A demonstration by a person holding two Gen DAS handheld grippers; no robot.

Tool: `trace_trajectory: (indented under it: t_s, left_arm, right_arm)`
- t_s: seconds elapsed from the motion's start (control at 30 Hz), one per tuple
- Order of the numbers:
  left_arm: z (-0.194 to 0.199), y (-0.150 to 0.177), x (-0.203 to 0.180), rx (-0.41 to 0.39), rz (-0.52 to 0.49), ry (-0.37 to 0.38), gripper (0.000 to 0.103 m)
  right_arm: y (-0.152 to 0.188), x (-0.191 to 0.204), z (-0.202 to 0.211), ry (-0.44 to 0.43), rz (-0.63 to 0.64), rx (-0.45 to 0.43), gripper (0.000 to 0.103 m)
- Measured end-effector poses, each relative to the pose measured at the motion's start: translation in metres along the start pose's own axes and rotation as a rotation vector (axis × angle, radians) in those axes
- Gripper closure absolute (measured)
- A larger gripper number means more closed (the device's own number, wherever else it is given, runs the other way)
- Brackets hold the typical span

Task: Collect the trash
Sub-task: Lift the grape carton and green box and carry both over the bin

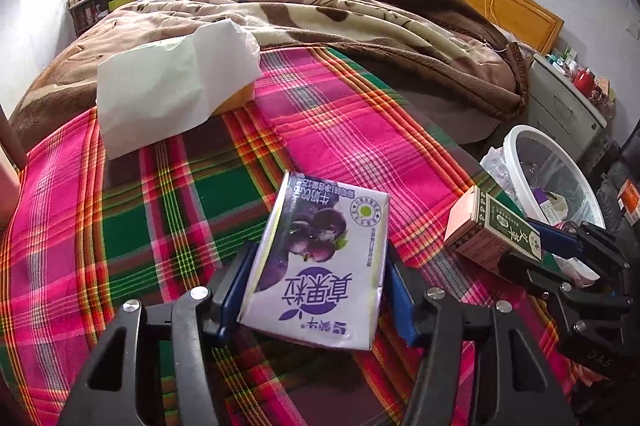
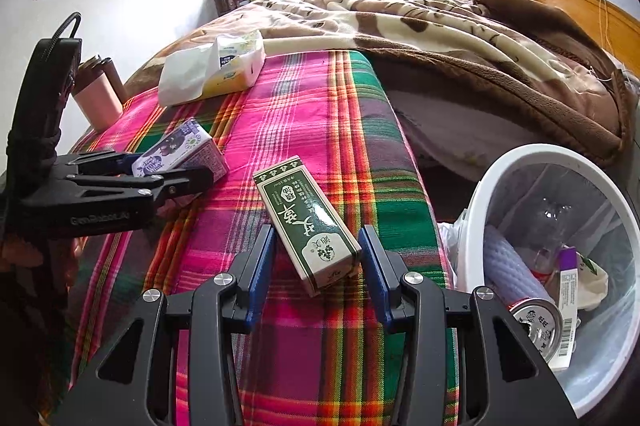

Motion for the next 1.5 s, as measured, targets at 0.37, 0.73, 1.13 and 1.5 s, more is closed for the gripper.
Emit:
trace_trajectory:
  t_s: [0.37, 0.73, 1.13, 1.5]
  left_arm:
    - [0.019, 0.010, -0.014, -0.043, -0.003, -0.038, 0.042]
    - [0.050, 0.023, -0.039, -0.096, 0.001, -0.037, 0.042]
    - [0.081, 0.035, -0.078, -0.158, -0.023, -0.034, 0.042]
    - [0.098, 0.039, -0.121, -0.210, -0.039, -0.019, 0.042]
  right_arm:
    - [0.004, 0.000, 0.010, -0.017, -0.004, -0.038, 0.063]
    - [0.013, -0.009, 0.038, -0.033, -0.025, -0.103, 0.063]
    - [0.025, -0.026, 0.071, -0.034, -0.052, -0.176, 0.063]
    - [0.044, -0.056, 0.104, -0.003, -0.097, -0.238, 0.063]
Point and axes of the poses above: each gripper's, at about its wrist camera, not at the fingertips, and z roughly against the way its jaws point, x to its left, y to its underside, the point moved 2 cm from there along -z, roughly the way its jaws point, and after that the axes turned 14 degrees about x, right-handed, at the moved point
